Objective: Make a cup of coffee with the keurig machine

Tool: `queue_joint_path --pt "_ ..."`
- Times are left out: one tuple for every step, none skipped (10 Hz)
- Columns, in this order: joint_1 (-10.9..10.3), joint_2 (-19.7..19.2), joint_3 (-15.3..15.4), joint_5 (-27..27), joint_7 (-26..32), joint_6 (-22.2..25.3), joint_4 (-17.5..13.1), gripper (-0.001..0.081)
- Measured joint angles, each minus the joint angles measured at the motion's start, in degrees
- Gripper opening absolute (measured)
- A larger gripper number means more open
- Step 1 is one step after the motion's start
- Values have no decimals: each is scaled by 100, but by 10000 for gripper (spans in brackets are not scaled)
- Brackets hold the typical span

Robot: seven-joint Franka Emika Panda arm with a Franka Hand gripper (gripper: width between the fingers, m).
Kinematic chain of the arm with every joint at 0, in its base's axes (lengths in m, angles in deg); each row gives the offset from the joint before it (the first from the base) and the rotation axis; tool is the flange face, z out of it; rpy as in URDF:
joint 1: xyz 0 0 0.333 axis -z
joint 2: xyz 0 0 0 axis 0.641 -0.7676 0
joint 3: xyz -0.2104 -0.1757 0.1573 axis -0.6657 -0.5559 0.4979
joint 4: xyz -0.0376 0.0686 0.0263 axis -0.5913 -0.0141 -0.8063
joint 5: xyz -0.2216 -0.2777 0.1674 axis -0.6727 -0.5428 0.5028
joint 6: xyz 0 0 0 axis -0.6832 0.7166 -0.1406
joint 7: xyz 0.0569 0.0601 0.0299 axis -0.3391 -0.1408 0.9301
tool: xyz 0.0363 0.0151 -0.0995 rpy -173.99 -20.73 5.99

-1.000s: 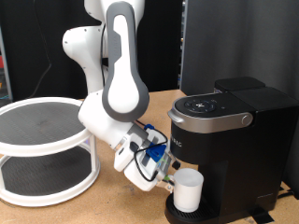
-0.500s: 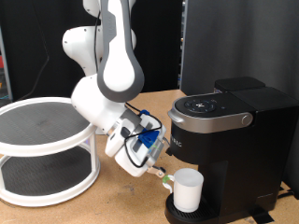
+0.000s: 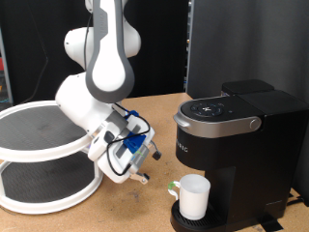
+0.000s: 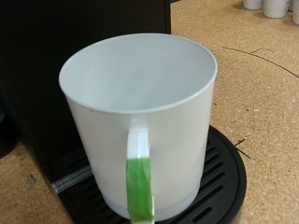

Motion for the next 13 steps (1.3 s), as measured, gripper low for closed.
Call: queue_joint_path --pt "83 82 -91 -304 -123 192 41 800" --pt "171 203 -193 -660 -266 425 89 800" --pt "258 397 -245 -883 -364 602 202 800" --pt "257 375 -231 -861 -363 550 200 800" --pt "260 371 -231 -868 -363 608 200 800" --pt "278 404 -246 -919 -367 796 200 800" --pt "313 508 -297 -1042 -435 1079 200 800" --pt "362 676 -349 -1167 -562 1342 205 800" --pt "407 859 -396 -1272 -693 1557 209 800" --pt "445 1046 -446 -1379 -850 1725 208 800" --pt "486 1232 -488 -1468 -1039 1853 202 800" --pt "536 1412 -529 -1587 -1260 1978 186 800" --pt "576 1576 -547 -1685 -1432 2020 221 800"
